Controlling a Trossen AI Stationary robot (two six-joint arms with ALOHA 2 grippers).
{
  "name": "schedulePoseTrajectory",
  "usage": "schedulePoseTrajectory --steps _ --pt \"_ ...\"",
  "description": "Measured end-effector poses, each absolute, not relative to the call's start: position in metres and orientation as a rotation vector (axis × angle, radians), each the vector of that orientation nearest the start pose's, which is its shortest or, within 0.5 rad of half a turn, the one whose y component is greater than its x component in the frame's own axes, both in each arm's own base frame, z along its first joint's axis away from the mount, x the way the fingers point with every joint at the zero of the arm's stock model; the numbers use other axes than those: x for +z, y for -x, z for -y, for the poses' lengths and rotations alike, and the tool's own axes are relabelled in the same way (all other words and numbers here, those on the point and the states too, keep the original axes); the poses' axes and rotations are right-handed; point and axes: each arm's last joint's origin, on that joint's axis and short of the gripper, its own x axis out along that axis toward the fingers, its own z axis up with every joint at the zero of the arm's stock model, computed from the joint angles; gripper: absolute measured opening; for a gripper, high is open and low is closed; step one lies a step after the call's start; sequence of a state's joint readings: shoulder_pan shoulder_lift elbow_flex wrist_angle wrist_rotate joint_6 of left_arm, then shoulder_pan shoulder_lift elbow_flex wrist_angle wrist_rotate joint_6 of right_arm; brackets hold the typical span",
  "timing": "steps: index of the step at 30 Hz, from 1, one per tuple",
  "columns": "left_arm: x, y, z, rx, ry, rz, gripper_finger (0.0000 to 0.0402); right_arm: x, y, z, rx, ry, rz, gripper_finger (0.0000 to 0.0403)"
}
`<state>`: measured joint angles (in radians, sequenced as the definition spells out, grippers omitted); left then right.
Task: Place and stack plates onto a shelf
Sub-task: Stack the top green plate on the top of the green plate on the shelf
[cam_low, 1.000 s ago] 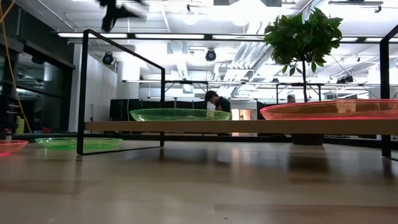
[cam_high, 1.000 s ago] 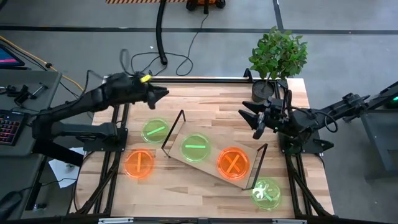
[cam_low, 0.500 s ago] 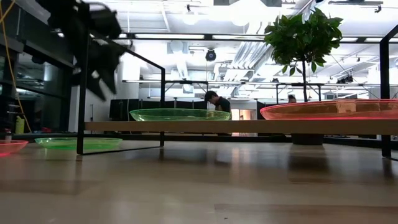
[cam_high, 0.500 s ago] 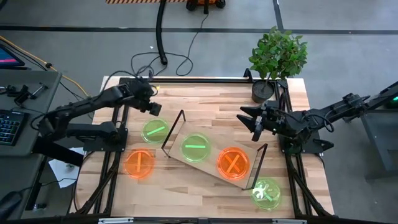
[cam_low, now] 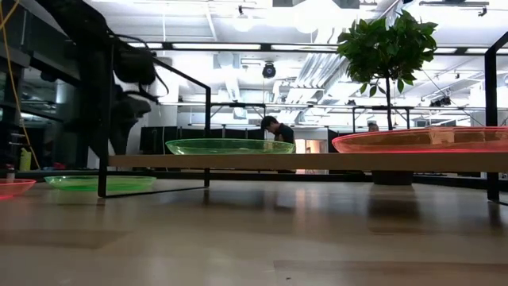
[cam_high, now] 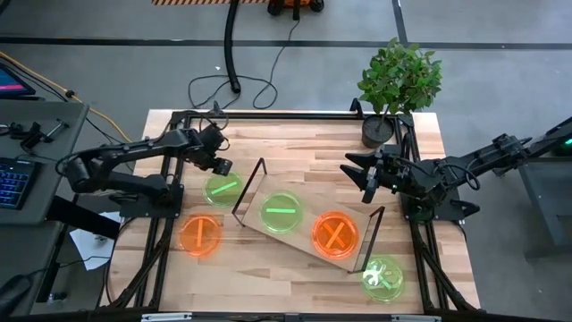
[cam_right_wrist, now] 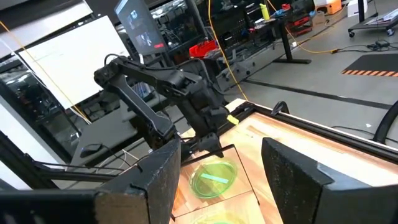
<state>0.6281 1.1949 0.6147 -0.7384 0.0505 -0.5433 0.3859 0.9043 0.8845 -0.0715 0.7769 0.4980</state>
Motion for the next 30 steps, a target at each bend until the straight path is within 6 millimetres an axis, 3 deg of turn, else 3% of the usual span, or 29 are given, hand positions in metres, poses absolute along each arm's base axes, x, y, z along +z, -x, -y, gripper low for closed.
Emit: schedulePoseTrajectory --steps 6,11,16,23,30 --pt "0.151 -0.156 -0.110 0.821 0.947 -1.246 0.0188 0.358 -0.185 -0.053 -0.401 -0.441 0.022 0.0209" --pt "0.145 -0.158 -0.111 0.812 0.964 -1.277 0.0188 0.358 -0.185 -0.053 -0.401 -0.441 0.022 0.0209" --pt "0.145 -0.158 -0.110 0.778 0.969 -1.280 0.0177 0.358 -0.185 -0.053 -0.401 -0.440 0.021 0.0209" --pt "0.146 -0.158 -0.111 0.783 0.961 -1.272 0.0124 0.356 -0.184 -0.053 -0.404 -0.432 0.008 0.0209" --pt "0.168 -0.162 -0.113 0.735 0.908 -1.175 0.0107 0.356 -0.184 -0.053 -0.405 -0.431 0.008 0.0209"
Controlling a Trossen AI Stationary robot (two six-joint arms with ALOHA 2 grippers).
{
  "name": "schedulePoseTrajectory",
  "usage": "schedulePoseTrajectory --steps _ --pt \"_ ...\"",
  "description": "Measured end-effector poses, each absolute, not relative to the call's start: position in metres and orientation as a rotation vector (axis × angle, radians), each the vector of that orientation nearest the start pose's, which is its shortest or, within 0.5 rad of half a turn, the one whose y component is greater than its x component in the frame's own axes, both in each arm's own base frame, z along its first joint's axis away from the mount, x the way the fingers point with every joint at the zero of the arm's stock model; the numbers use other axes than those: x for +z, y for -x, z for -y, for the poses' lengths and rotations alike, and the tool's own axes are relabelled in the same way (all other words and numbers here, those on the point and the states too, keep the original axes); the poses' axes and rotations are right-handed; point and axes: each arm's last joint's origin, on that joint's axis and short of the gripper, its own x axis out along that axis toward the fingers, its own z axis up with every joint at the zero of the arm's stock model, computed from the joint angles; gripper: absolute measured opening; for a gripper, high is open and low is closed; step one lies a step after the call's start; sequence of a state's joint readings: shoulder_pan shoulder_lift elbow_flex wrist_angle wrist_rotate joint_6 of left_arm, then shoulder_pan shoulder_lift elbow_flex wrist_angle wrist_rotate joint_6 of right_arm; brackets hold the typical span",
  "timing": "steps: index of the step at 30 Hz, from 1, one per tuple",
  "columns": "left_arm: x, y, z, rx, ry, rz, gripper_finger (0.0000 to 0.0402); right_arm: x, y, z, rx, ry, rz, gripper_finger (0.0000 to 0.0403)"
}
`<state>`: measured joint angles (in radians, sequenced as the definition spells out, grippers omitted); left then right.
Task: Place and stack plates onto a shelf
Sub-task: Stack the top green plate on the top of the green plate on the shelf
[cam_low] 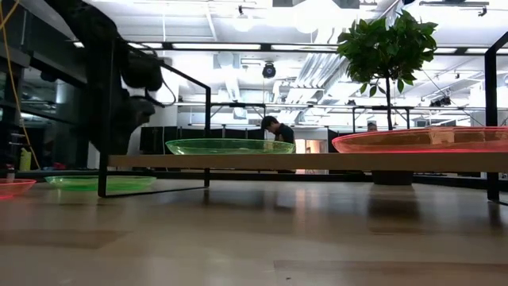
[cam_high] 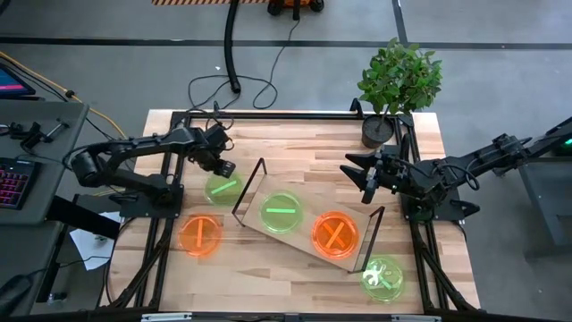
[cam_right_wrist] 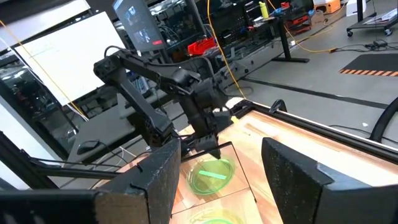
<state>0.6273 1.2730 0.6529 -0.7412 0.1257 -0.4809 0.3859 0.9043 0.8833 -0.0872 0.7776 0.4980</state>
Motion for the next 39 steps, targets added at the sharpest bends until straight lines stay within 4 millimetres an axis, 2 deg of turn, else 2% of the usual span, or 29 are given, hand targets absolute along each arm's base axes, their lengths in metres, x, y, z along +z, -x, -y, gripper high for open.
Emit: schedulePoseTrajectory --steps 6,14,19,24,29,39 --pt "0.176 -0.157 -0.115 0.831 0.806 -1.161 0.0118 0.356 -0.184 -0.053 -0.405 -0.432 0.008 0.0209" --pt "0.150 -0.149 -0.115 0.871 0.848 -1.280 0.0160 0.356 -0.184 -0.053 -0.405 -0.434 0.009 0.0209" --pt "0.146 -0.151 -0.115 0.846 0.875 -1.286 0.0179 0.356 -0.184 -0.053 -0.405 -0.434 0.009 0.0209" --pt "0.146 -0.152 -0.113 0.776 0.935 -1.282 0.0180 0.356 -0.184 -0.053 -0.405 -0.433 0.007 0.0209" --pt "0.146 -0.152 -0.113 0.763 0.922 -1.286 0.0158 0.356 -0.184 -0.053 -0.406 -0.430 0.003 0.0209" --pt "0.146 -0.153 -0.114 0.778 0.881 -1.283 0.0069 0.356 -0.184 -0.053 -0.407 -0.428 0.002 0.0209"
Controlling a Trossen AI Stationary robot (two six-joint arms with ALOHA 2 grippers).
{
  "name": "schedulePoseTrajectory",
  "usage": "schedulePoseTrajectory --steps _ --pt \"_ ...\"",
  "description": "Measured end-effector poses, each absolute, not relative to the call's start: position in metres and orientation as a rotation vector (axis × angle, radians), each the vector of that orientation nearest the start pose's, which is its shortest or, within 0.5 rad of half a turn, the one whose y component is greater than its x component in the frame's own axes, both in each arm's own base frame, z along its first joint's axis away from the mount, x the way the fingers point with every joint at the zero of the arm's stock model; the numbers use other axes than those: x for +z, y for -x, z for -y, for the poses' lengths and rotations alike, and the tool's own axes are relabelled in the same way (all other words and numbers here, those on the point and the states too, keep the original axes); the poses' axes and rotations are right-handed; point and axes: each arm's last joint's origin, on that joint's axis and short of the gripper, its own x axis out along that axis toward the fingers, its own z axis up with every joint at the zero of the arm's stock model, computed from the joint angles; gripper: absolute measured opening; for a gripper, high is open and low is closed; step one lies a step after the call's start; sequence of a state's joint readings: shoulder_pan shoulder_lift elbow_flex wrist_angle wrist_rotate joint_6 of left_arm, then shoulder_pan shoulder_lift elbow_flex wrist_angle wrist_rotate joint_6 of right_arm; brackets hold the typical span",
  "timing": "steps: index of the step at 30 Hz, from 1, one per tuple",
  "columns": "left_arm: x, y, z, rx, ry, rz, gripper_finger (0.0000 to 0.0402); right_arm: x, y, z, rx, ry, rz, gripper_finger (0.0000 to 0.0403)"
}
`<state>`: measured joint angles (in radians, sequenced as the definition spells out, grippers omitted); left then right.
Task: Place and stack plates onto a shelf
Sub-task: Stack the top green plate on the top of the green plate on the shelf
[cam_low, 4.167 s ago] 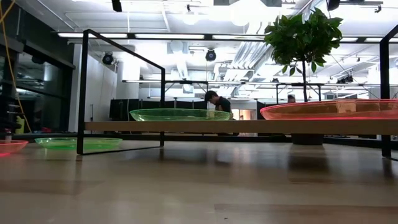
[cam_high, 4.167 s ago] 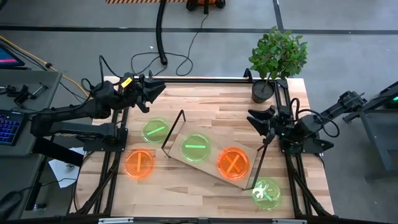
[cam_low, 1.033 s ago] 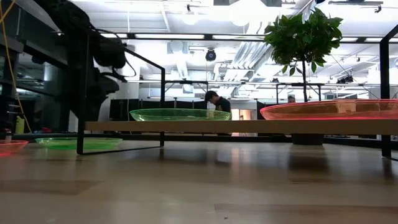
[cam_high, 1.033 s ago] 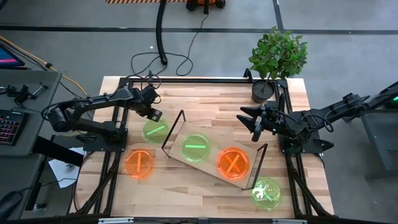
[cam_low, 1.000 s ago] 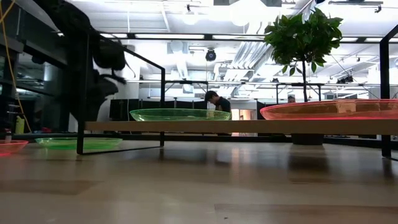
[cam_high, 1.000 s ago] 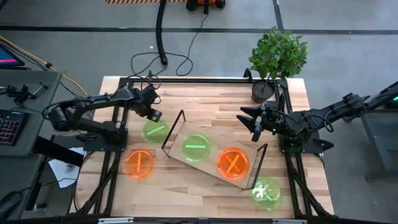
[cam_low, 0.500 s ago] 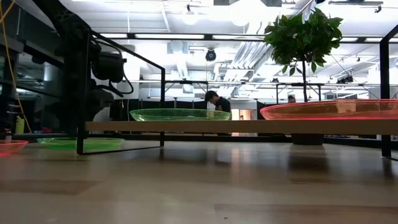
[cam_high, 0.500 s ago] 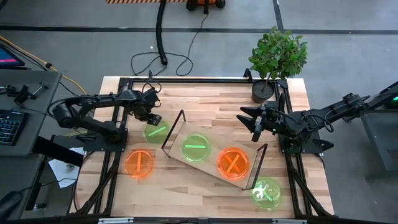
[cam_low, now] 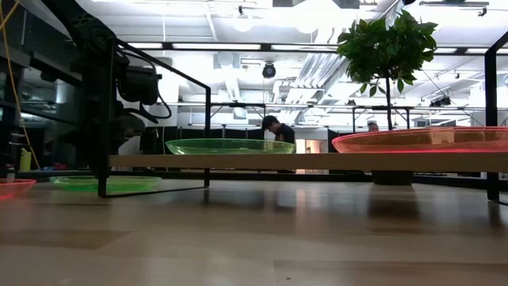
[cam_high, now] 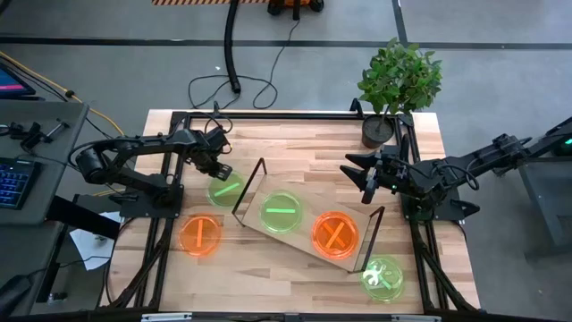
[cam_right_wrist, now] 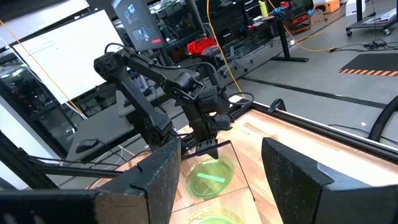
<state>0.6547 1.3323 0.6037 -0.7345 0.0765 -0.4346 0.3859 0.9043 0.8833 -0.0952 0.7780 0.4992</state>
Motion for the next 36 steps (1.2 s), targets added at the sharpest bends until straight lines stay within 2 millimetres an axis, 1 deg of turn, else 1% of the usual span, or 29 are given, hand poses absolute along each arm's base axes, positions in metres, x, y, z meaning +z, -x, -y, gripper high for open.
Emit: schedulePoseTrajectory --steps 3,7,10,15,19,22,26,29,31,33,36 --pt "0.146 -0.153 -0.114 0.774 0.882 -1.283 0.0056 0.355 -0.184 -0.053 -0.407 -0.428 0.000 0.0209" --pt "0.146 -0.153 -0.114 0.757 0.872 -1.288 0.0061 0.355 -0.184 -0.053 -0.407 -0.428 0.000 0.0209" --pt "0.146 -0.153 -0.114 0.754 0.871 -1.287 0.0080 0.355 -0.184 -0.053 -0.407 -0.428 0.000 0.0209" --pt "0.145 -0.153 -0.114 0.742 0.859 -1.291 0.0129 0.355 -0.184 -0.053 -0.409 -0.424 -0.007 0.0209" --pt "0.141 -0.155 -0.114 0.720 0.880 -1.312 0.0163 0.354 -0.184 -0.053 -0.410 -0.420 -0.012 0.0209" --pt "0.135 -0.157 -0.115 0.684 0.901 -1.343 0.0180 0.354 -0.184 -0.053 -0.410 -0.418 -0.015 0.0209" --pt "0.129 -0.158 -0.116 0.683 0.917 -1.375 0.0190 0.354 -0.184 -0.053 -0.410 -0.418 -0.015 0.0209" --pt "0.129 -0.158 -0.116 0.685 0.916 -1.374 0.0187 0.354 -0.184 -0.053 -0.410 -0.418 -0.015 0.0209" --pt "0.129 -0.158 -0.116 0.689 0.912 -1.375 0.0175 0.354 -0.184 -0.053 -0.410 -0.417 -0.015 0.0209" --pt "0.129 -0.158 -0.116 0.696 0.902 -1.379 0.0152 0.354 -0.184 -0.053 -0.411 -0.415 -0.018 0.0209" --pt "0.128 -0.157 -0.116 0.705 0.884 -1.386 0.0095 0.353 -0.184 -0.053 -0.413 -0.409 -0.026 0.0209"
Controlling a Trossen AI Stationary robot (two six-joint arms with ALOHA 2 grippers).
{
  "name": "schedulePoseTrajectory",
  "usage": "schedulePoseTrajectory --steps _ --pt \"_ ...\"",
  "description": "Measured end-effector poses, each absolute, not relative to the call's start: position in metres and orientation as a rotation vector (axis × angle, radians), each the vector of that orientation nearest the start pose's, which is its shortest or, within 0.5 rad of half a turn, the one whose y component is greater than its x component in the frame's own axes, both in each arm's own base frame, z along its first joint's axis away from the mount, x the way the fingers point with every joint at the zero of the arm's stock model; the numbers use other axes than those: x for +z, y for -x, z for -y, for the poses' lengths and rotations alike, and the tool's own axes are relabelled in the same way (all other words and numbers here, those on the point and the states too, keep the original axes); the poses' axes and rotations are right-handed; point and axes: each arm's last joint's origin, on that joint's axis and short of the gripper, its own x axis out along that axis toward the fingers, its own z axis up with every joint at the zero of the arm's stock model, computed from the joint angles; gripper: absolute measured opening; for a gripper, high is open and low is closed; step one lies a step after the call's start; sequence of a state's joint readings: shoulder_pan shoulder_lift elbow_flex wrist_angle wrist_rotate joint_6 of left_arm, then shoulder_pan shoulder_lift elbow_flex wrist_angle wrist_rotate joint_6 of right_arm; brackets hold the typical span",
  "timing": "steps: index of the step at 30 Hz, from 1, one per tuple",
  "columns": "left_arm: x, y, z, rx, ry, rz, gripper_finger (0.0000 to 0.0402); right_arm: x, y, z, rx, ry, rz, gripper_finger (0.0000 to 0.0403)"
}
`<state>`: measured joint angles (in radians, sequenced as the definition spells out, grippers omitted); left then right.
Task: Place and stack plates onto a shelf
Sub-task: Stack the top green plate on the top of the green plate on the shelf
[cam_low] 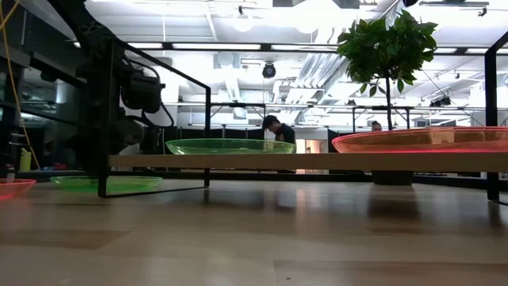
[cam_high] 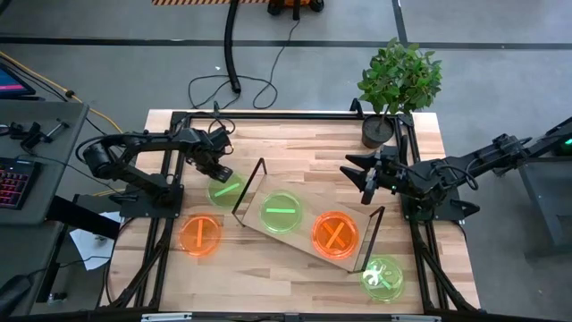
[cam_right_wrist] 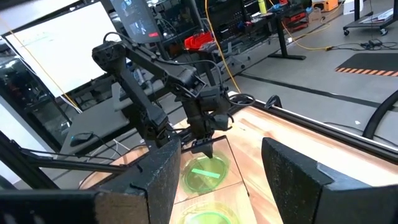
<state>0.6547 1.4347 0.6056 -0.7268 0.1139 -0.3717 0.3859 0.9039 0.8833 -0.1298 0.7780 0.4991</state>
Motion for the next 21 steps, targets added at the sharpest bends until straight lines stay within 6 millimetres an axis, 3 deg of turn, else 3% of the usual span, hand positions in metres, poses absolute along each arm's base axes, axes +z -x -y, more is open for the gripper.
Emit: schedulePoseTrajectory --steps 4,9,15,21 --pt "0.130 -0.156 -0.117 0.699 0.864 -1.384 0.0015 0.352 -0.184 -0.053 -0.415 -0.404 -0.033 0.0209" --pt "0.148 -0.152 -0.124 0.720 0.852 -1.340 0.0005 0.352 -0.184 -0.053 -0.416 -0.428 -0.029 0.0209" --pt "0.194 -0.145 -0.138 0.819 0.805 -1.165 0.0001 0.352 -0.184 -0.053 -0.415 -0.428 -0.029 0.0209" --pt "0.257 -0.136 -0.149 0.974 0.688 -0.959 0.0000 0.352 -0.184 -0.053 -0.411 -0.428 -0.030 0.0209"
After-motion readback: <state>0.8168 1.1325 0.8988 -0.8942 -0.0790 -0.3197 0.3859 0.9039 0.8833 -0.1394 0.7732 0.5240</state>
